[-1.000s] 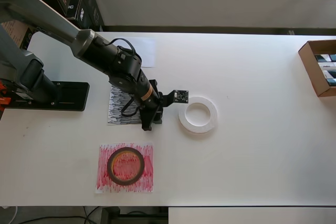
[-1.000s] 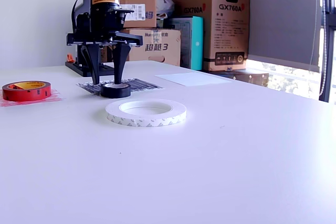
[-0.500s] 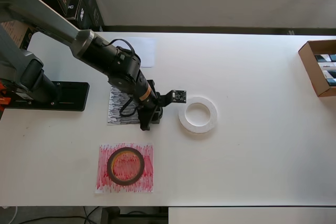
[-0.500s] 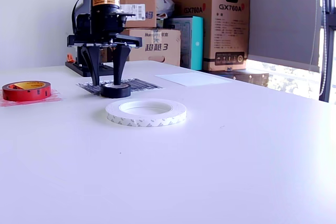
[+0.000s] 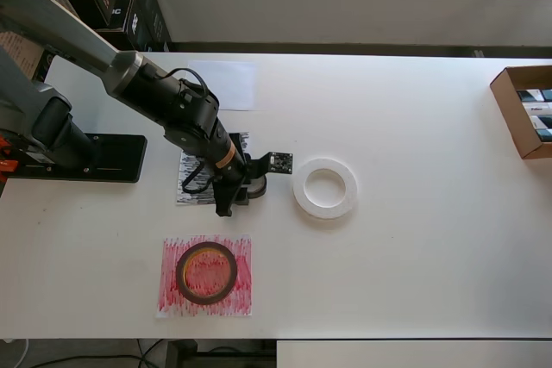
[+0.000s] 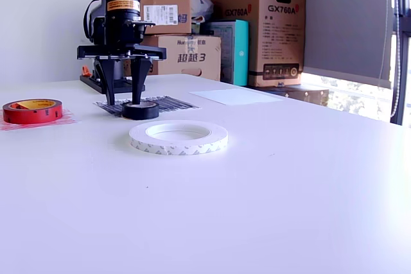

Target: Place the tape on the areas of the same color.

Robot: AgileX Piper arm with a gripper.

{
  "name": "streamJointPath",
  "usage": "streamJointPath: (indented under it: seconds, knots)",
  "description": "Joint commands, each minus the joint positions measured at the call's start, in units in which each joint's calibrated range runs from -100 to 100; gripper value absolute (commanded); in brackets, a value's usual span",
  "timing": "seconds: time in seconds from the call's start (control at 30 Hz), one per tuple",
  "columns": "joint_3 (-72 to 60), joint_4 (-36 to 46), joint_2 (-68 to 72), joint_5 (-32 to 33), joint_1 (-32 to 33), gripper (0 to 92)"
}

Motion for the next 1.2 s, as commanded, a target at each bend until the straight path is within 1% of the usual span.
streamJointPath:
  seconds: [0.0, 0.67, 1.0, 1.07, 1.17]
  knots:
    - [-0.2, 0.1, -0.3, 0.3, -0.2, 50.3]
    - [-0.2, 0.1, 0.0, 0.9, -0.7, 50.3]
    - [-0.8, 0.1, 2.4, 0.8, -1.5, 50.2]
    - [-0.8, 0.1, 2.4, 0.8, -1.5, 48.3]
    - [-0.9, 0.1, 2.4, 0.9, -1.5, 39.8]
